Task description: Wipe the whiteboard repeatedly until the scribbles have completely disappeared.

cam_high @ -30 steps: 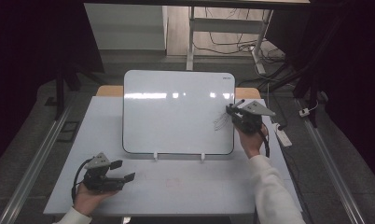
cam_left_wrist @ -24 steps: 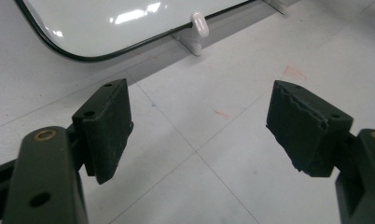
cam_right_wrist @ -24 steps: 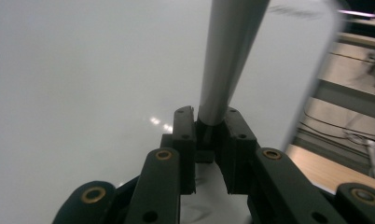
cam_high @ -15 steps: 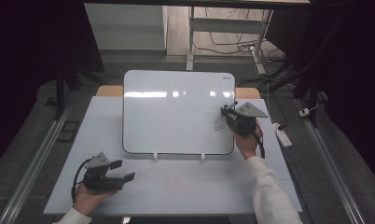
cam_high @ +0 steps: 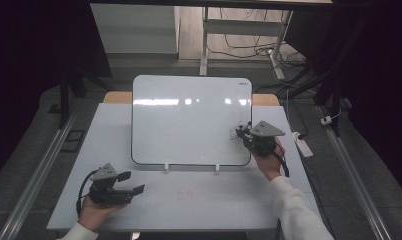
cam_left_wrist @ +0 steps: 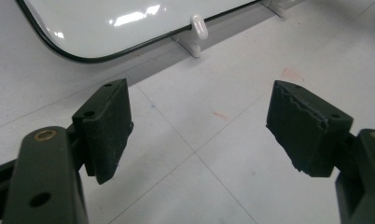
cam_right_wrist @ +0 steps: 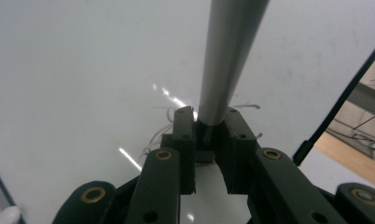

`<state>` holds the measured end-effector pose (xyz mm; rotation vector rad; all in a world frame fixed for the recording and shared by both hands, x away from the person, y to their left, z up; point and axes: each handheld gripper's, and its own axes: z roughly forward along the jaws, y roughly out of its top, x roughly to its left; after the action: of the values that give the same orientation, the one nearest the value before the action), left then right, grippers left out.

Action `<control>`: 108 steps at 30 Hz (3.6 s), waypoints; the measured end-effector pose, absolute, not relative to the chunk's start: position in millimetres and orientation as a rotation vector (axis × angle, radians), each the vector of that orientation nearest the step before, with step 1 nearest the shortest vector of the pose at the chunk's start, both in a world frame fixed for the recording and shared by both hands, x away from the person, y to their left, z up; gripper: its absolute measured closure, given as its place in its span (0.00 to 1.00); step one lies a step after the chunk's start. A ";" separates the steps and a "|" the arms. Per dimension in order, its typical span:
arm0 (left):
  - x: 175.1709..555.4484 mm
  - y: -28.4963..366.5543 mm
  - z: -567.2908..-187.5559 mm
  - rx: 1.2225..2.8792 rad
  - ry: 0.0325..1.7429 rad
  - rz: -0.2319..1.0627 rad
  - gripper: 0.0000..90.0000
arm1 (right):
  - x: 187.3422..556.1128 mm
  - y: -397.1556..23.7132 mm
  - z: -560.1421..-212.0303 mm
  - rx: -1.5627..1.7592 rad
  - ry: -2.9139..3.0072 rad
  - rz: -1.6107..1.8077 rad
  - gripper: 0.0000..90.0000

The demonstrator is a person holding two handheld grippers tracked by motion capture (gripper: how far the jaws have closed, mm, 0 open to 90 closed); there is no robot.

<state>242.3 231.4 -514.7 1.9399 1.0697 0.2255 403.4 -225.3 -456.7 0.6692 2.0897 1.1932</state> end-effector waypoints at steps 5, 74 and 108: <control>241.3 229.2 -515.2 1.949 1.066 0.224 0.25 | 424.5 -240.8 -440.7 0.804 1.955 1.257 0.86; 242.1 231.4 -515.1 1.941 1.068 0.223 0.25 | 387.0 -223.4 -477.5 0.733 1.980 1.290 0.87; 241.2 237.3 -513.4 1.912 1.080 0.222 0.25 | 405.2 -216.0 -462.4 0.738 1.957 1.305 0.87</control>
<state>241.2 237.3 -513.4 1.9121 1.0804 0.2225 405.2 -216.0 -462.4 0.7377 1.9567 1.3051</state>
